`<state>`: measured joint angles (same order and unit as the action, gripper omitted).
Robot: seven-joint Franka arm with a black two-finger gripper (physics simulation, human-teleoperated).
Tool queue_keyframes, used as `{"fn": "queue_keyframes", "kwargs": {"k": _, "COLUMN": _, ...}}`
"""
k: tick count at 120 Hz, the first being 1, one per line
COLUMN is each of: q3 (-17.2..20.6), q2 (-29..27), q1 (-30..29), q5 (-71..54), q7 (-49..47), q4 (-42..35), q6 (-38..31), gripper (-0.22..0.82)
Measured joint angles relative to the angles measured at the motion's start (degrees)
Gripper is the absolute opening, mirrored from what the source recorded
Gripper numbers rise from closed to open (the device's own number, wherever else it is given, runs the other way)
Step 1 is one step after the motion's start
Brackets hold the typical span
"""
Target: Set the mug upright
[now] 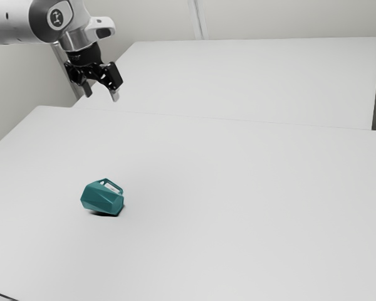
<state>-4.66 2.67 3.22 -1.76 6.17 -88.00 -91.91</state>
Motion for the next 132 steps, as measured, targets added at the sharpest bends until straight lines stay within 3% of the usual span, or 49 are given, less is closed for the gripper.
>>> {"fn": "queue_keyframes", "kwargs": {"k": 49, "q3": -0.3, "q2": -0.3, "q1": -0.1, "q5": 0.9, "q7": 0.8, "q4": -0.8, "q6": -0.4, "gripper": 0.60}}
{"fn": "queue_keyframes", "kwargs": {"k": 68, "q3": -5.8, "q2": -0.4, "q1": 2.6, "q5": 8.9, "q7": 3.1, "q4": -3.6, "q6": -0.5, "gripper": 0.60}}
{"fn": "queue_keyframes", "kwargs": {"k": 85, "q3": -9.3, "q2": -0.5, "q1": 0.5, "q5": 16.5, "q7": 7.7, "q4": -6.2, "q6": -0.2, "gripper": 0.60}}
{"fn": "queue_keyframes", "kwargs": {"k": 102, "q3": -15.8, "q2": -1.4, "q1": 0.0, "q5": 23.0, "q7": 13.8, "q4": -11.4, "q6": 0.6, "gripper": 0.60}}
{"fn": "queue_keyframes", "kwargs": {"k": 132, "q3": -18.6, "q2": 1.1, "q1": -9.8, "q5": 28.5, "q7": 24.8, "q4": -15.7, "q6": 5.1, "gripper": 0.60}}
